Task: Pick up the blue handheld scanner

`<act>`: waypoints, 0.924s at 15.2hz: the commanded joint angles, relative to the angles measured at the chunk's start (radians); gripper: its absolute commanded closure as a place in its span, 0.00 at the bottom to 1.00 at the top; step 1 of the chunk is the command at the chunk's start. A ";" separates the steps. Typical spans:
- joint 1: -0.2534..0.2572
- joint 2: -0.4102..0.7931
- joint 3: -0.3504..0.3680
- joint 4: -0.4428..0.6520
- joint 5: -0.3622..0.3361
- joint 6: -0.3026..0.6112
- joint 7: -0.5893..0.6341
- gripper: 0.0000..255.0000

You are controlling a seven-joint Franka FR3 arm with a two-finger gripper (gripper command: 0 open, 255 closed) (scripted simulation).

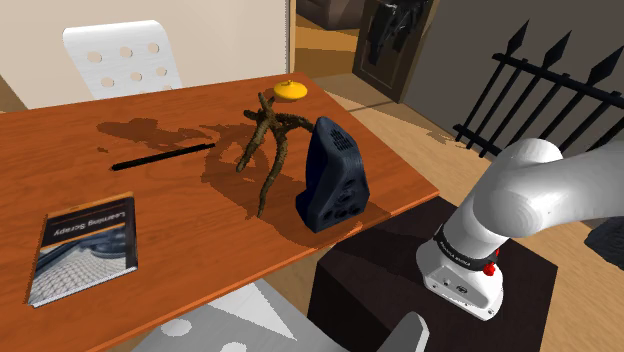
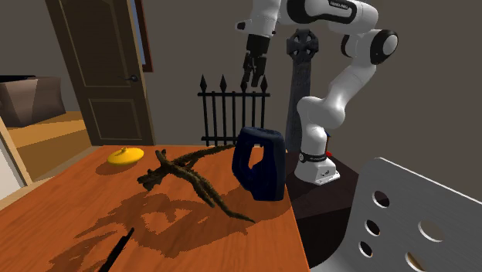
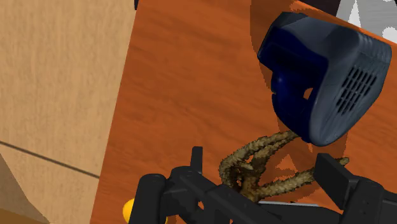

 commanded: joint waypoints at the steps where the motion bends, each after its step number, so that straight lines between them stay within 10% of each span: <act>1: 0.000 0.000 0.000 0.000 0.000 0.000 0.000 0.00; 14: -0.029 0.234 0.295 -0.098 0.118 0.233 0.460 0.00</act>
